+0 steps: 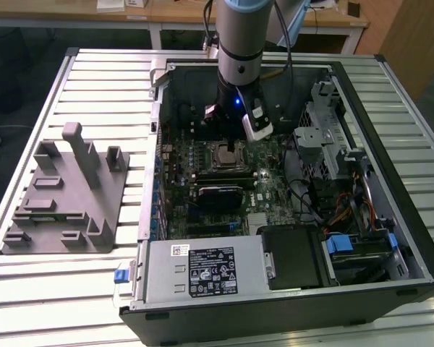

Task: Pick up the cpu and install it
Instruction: 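Install the second cpu locking lever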

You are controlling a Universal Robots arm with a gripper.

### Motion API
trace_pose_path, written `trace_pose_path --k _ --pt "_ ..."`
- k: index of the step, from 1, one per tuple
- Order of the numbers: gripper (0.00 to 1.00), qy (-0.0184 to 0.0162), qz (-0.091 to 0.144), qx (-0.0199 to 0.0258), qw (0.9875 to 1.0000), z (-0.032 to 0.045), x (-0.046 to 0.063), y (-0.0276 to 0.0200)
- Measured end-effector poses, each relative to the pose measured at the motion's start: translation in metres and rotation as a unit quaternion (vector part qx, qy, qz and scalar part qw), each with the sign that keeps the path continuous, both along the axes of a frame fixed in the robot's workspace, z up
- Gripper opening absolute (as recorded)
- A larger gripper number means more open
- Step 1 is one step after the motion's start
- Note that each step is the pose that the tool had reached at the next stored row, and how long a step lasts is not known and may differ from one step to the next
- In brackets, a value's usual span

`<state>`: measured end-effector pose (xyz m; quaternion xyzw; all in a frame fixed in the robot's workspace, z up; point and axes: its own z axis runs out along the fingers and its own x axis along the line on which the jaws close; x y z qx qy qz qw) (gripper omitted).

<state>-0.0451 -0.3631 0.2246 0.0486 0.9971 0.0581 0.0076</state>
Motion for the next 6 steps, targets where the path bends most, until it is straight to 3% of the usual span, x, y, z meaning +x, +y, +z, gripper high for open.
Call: trace_pose_path --k 6 --pt "0.11 0.0 0.0 -0.0011 1.0 0.0001 0.0 0.0"
